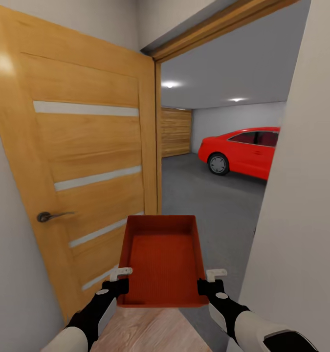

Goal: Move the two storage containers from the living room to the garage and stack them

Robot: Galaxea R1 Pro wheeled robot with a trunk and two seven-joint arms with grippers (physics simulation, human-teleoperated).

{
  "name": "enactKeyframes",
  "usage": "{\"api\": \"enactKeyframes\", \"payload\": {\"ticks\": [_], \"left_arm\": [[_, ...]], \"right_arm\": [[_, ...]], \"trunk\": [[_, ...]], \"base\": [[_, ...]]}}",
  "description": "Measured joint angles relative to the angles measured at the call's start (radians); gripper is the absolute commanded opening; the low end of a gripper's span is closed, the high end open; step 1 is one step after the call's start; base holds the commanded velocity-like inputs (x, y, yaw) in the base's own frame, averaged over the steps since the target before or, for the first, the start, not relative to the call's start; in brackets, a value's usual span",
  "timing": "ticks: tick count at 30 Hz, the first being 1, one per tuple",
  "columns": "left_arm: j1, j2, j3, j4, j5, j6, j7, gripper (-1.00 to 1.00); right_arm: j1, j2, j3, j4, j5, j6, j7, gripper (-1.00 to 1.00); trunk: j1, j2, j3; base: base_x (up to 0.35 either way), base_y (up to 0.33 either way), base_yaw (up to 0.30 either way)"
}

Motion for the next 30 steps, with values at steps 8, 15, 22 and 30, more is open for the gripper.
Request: {"api": "enactKeyframes", "payload": {"ticks": [8, 15, 22, 30], "left_arm": [[0.0, 0.0, 0.0, 0.0, 0.0, 0.001, 0.0, -1.0], [0.0, 0.0, 0.0, 0.0, -0.001, 0.0, 0.0, -1.0], [0.0, 0.0, 0.0, 0.0, 0.0, 0.0, 0.0, -1.0], [0.0, 0.0, 0.0, 0.0, 0.0, 0.001, 0.0, -1.0]], "right_arm": [[0.0, 0.0, -0.001, 0.001, 0.0, 0.001, 0.0, -1.0], [0.0, 0.0, -0.001, 0.001, -0.001, -0.002, 0.001, -1.0], [0.0, 0.0, 0.0, 0.0, 0.0, 0.0, 0.0, -1.0], [0.0, 0.0, 0.0, 0.0, 0.001, 0.001, 0.0, -1.0]], "trunk": [[0.0, 0.0, 0.0], [0.0, 0.0, 0.0], [0.0, 0.0, 0.0], [0.0, 0.0, 0.0]], "base": [[0.301, 0.212, -0.283], [0.296, 0.222, -0.283], [0.295, 0.223, -0.283], [0.294, 0.223, -0.283]]}}
